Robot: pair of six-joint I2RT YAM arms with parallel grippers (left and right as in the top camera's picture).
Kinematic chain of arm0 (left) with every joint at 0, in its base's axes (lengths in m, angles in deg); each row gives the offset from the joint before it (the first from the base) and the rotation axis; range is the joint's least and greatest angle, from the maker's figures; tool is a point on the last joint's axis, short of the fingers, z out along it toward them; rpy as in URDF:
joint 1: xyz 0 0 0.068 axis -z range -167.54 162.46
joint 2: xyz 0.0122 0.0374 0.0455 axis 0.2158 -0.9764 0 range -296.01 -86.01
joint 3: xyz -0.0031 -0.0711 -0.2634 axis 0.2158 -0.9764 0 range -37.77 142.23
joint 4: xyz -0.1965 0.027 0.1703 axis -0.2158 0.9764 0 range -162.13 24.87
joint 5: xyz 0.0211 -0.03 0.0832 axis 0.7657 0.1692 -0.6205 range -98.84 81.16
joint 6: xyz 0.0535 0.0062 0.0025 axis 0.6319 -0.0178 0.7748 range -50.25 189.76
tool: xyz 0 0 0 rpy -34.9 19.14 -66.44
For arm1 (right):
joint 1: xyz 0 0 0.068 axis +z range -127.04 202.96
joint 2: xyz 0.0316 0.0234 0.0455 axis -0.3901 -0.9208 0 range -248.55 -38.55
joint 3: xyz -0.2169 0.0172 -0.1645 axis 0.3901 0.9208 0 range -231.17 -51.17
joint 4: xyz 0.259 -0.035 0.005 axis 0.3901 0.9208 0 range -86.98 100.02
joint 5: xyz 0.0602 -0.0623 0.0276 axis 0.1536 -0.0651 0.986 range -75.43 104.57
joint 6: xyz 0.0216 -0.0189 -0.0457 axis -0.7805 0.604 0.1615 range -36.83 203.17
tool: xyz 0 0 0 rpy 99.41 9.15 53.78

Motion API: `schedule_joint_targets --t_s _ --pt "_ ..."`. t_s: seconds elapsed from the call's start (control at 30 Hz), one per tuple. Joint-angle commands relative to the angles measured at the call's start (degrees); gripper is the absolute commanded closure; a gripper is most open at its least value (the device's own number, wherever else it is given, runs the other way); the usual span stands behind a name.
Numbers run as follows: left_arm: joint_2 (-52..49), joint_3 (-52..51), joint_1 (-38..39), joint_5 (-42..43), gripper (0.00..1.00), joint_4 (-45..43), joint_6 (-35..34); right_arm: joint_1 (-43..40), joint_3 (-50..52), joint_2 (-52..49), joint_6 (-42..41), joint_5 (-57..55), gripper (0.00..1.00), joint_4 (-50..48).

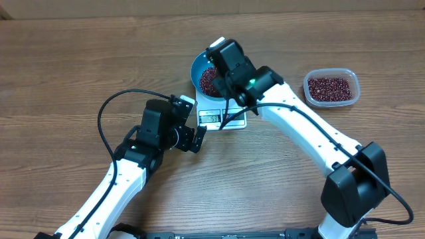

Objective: Scoop item into bowl and weigh 150g on scale
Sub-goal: 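Tip the scoop into the blue bowl and return right to the tub, then dip the red scoop into the bean tub with the right gripper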

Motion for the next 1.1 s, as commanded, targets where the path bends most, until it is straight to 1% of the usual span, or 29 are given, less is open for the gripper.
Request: schedule_joint_targets --t_s 0.0,0.07,0.2,0.3,0.47,0.57,0.7,0.83,1.07 --pt "-0.37 -0.24 0.11 -0.33 0.00 -0.04 -0.57 -4.24 -1.81 3.23 -2.99 7.61 0.96 0.11" --pt "-0.37 -0.24 0.11 -0.33 0.00 -0.04 -0.57 -7.28 -1.81 5.46 -3.32 11.85 0.96 0.52" --pt "-0.37 -0.24 0.11 -0.33 0.00 -0.04 -0.57 -16.72 -1.81 11.10 -4.35 21.03 0.96 2.91" --pt "-0.37 -0.24 0.11 -0.33 0.01 -0.04 -0.57 -27.54 -1.81 14.34 -4.35 28.06 0.96 7.82" --pt "-0.37 -0.24 0.09 -0.33 0.00 -0.04 -0.57 -38.29 -1.79 14.62 -4.35 32.46 0.96 14.10" --pt "-0.37 -0.24 0.11 -0.33 0.00 -0.04 -0.57 -45.07 -1.79 14.62 -4.35 32.76 0.96 17.55" --pt "-0.37 -0.24 0.11 -0.33 0.00 -0.04 -0.57 -51.91 -1.70 14.01 -4.33 32.74 0.96 20.04" --pt "-0.37 -0.24 0.11 -0.33 0.00 -0.04 -0.57 -55.43 -1.49 12.63 -4.26 32.74 0.96 20.65" --pt "-0.37 -0.24 0.11 -0.33 0.00 -0.04 -0.57 -55.60 -0.74 10.54 -0.61 32.26 0.96 20.44"
